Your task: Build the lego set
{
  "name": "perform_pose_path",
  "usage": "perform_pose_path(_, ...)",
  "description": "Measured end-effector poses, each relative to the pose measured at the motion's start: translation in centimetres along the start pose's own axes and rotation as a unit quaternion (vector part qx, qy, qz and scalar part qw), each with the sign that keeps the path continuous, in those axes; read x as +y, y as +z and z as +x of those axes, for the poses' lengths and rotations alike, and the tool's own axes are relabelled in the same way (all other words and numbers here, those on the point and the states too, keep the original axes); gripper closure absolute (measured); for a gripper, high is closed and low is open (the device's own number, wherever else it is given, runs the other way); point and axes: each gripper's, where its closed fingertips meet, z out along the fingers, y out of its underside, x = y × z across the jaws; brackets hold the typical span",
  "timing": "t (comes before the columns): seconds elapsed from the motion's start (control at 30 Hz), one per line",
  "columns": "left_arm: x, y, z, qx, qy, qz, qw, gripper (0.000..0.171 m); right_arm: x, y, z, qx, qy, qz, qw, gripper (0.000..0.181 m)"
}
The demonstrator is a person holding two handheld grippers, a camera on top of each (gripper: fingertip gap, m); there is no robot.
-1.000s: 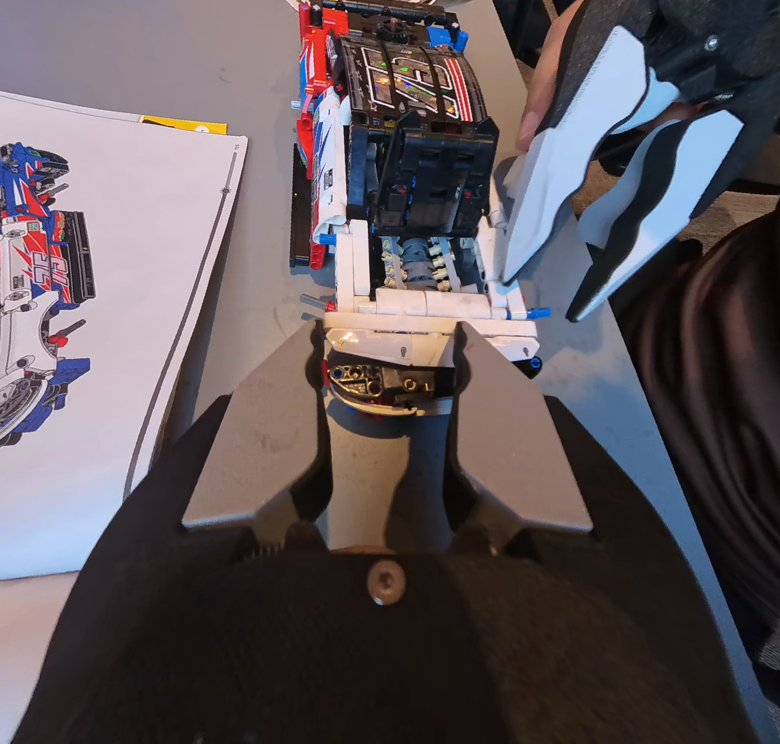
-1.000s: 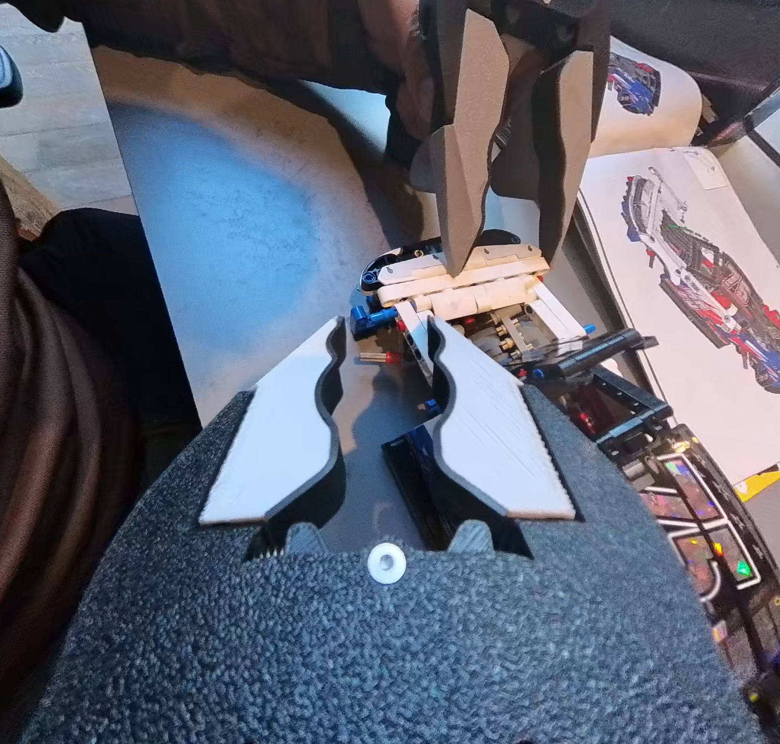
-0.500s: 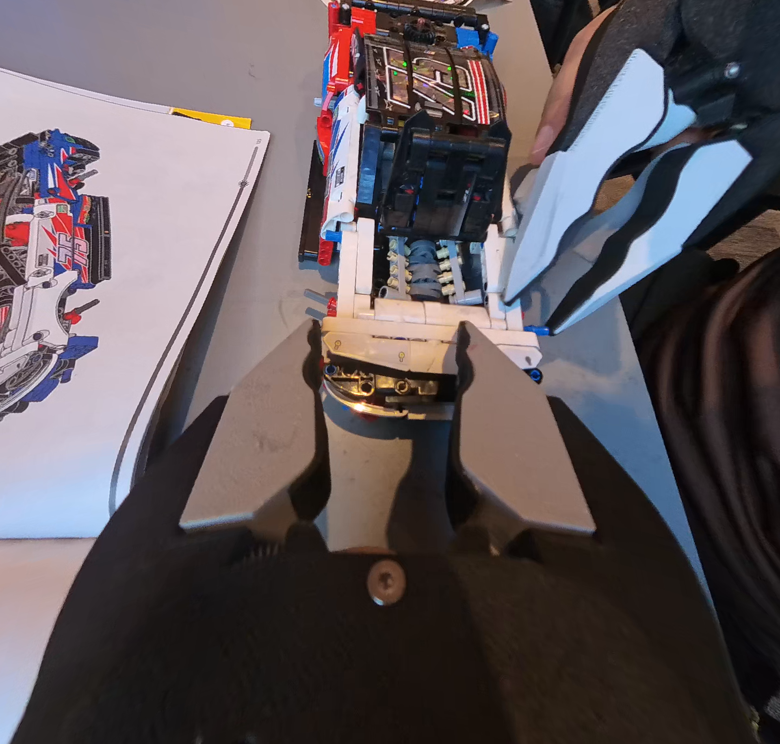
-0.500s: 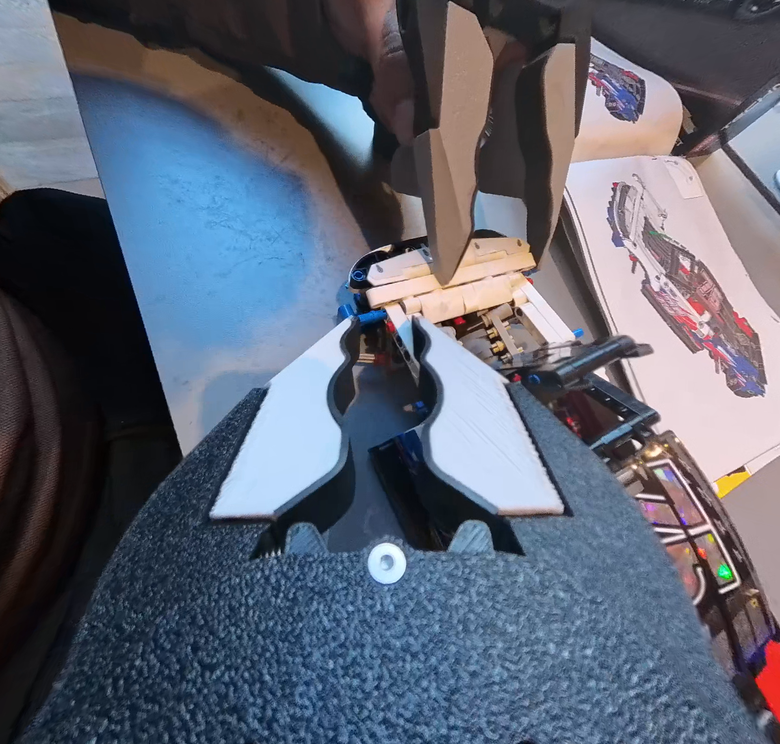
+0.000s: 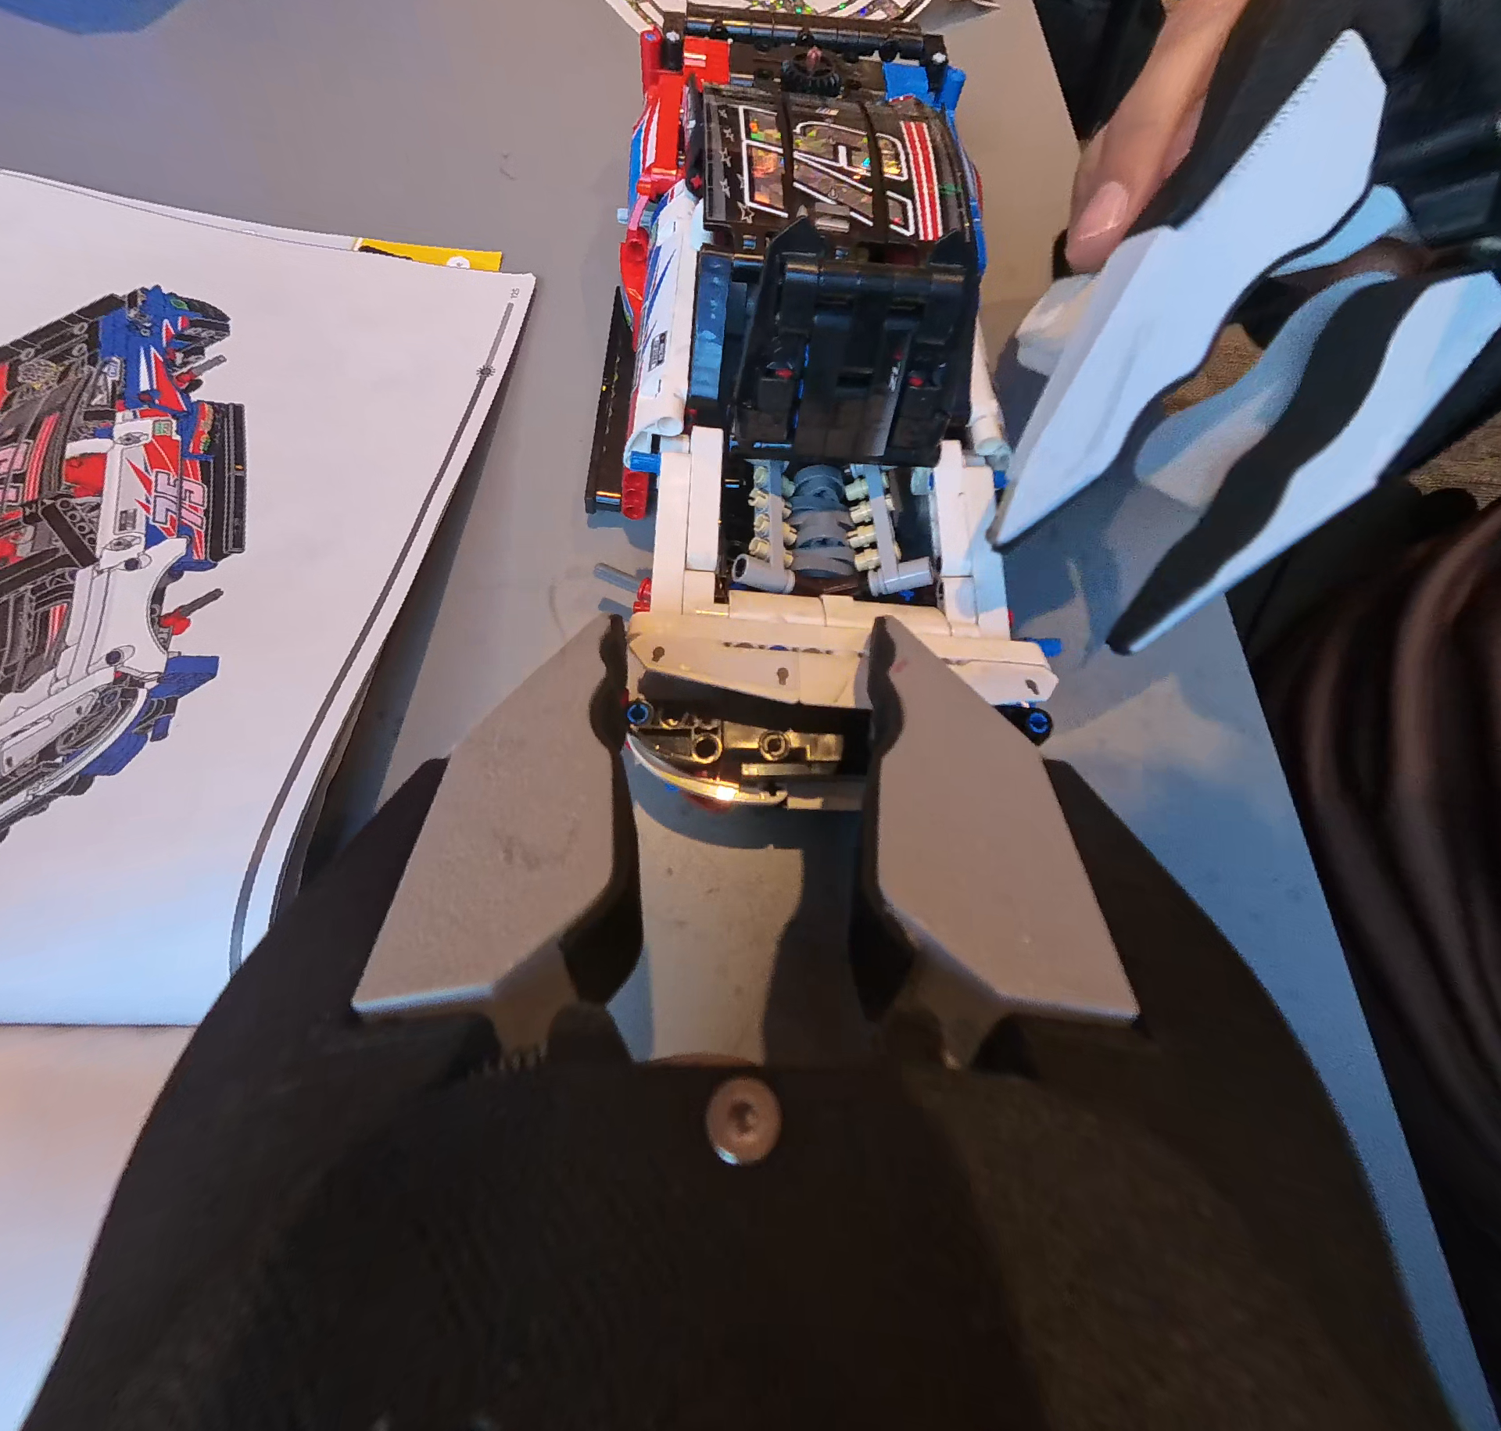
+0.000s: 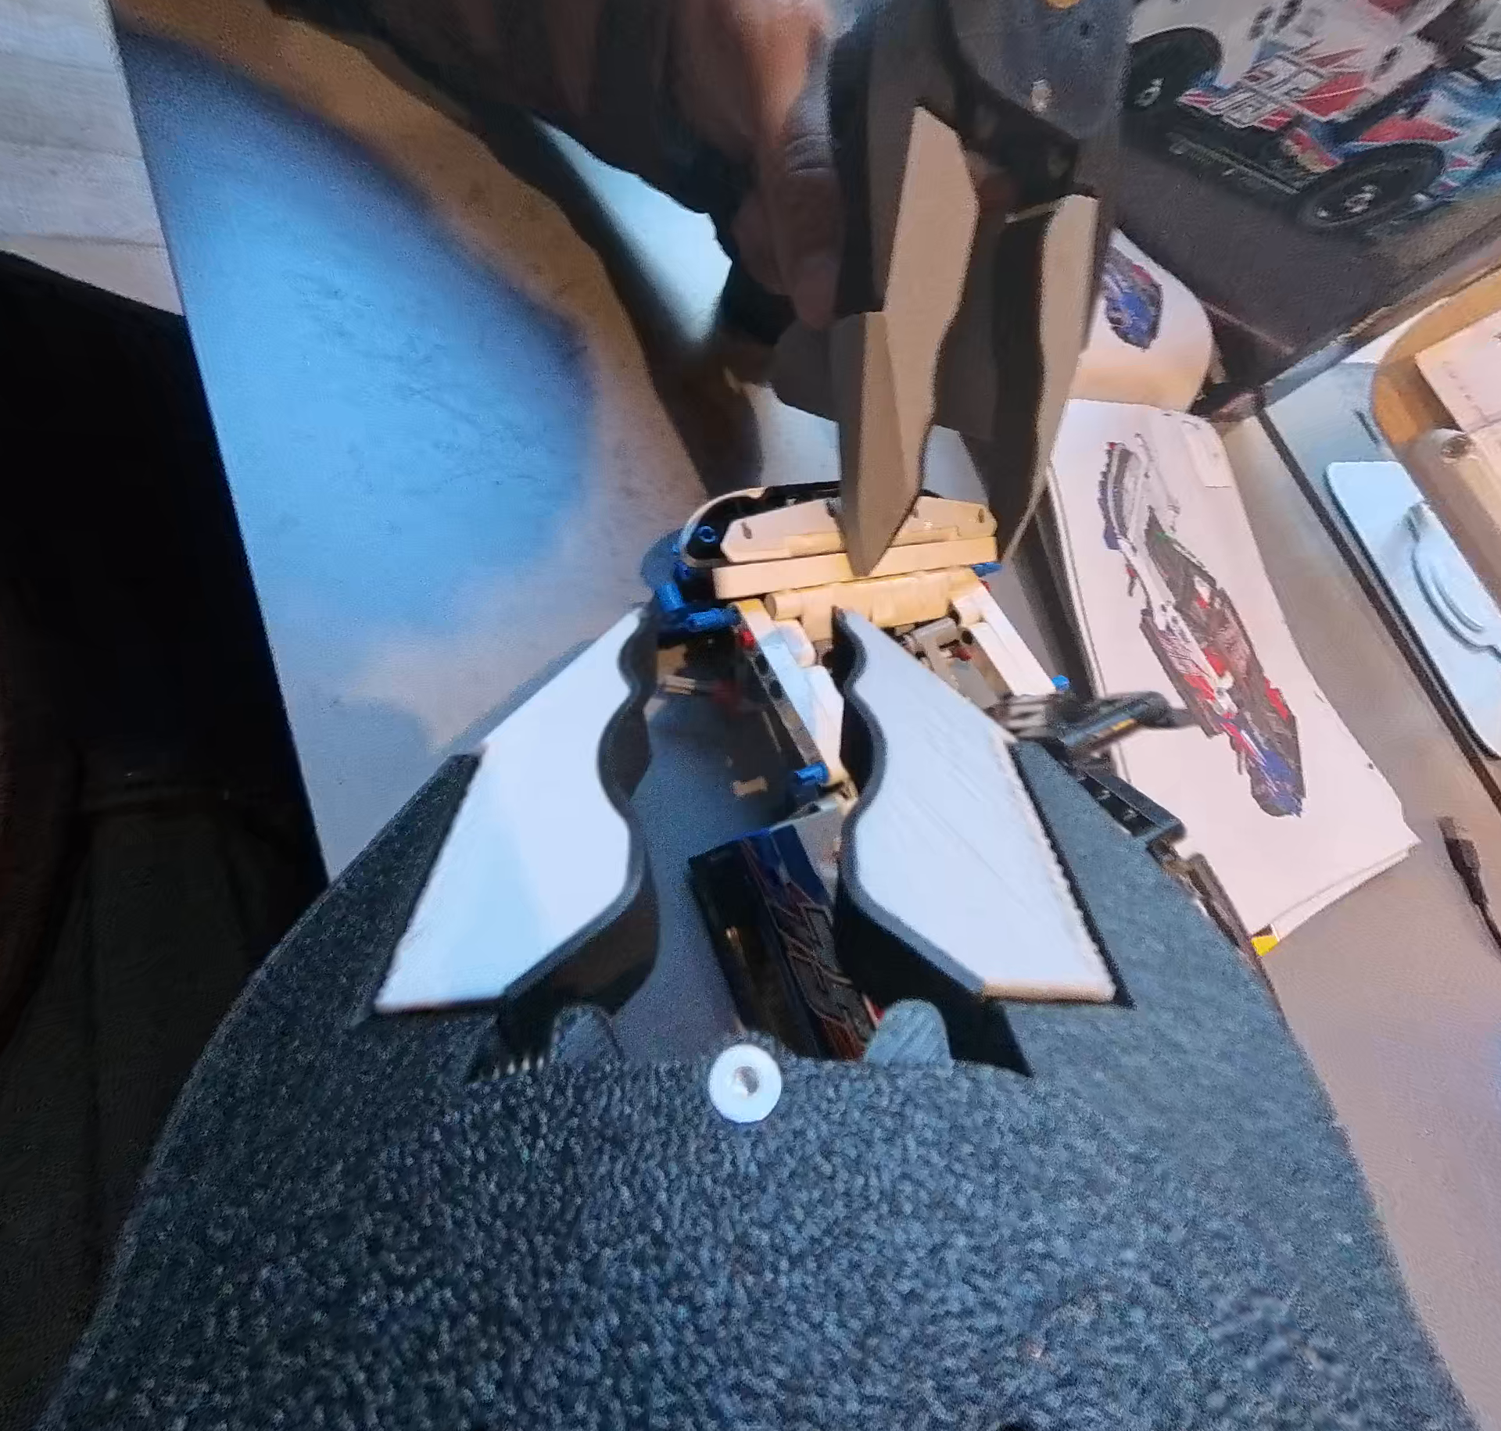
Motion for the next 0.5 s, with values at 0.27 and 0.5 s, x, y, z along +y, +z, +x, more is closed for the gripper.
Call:
perform_pose_path(0.27, 0.0, 0.0, 0.0, -0.001, -0.003, 0.000, 1.000, 0.114, 1.4, 1.6, 0.2, 0.060, -0.111, -0.072, 0.989, 0.156)
perform_pose_path(0.5, 0.1, -0.1, 0.0, 0.009, -0.019, -0.001, 1.000, 0.110, 1.1, 1.0, 1.2, 0.082, -0.087, -0.048, 0.992, 0.162)
